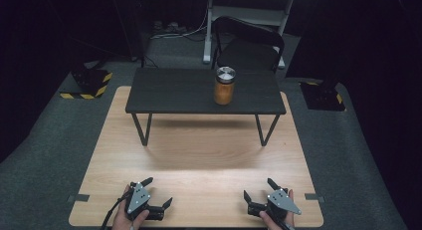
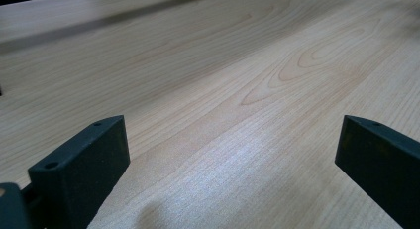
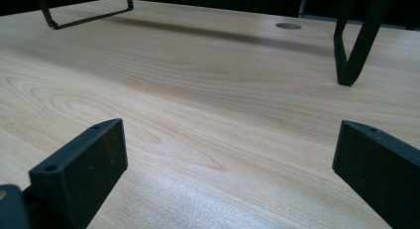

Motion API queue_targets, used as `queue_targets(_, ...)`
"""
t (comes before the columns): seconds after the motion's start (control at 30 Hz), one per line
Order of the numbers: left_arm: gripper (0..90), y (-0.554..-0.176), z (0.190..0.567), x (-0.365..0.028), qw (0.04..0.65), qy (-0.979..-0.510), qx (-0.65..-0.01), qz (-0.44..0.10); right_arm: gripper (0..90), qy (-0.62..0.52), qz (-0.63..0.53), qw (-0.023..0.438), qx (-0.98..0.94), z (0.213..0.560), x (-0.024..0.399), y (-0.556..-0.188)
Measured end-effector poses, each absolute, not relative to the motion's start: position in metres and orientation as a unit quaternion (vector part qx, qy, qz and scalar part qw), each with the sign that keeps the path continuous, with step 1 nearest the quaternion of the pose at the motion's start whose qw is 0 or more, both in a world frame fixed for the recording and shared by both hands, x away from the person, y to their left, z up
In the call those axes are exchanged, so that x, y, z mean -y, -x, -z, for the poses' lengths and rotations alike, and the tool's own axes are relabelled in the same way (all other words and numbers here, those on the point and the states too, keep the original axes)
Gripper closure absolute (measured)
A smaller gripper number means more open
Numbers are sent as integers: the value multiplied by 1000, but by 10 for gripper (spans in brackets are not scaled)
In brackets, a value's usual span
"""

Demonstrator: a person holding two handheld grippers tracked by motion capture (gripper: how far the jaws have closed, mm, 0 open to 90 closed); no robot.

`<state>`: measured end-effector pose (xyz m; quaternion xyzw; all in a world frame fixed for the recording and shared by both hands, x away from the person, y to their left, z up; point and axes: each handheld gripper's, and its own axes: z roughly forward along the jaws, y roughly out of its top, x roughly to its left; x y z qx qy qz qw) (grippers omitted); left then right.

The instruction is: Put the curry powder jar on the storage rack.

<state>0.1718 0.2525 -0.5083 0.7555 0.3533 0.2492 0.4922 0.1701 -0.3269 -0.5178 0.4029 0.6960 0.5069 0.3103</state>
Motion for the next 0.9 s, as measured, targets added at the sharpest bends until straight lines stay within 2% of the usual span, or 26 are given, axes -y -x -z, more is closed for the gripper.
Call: queue_targets(0.9,5,-172,508,-253,493,-757,-350,-247,3,-403,-514,300,-695,519,331,-172)
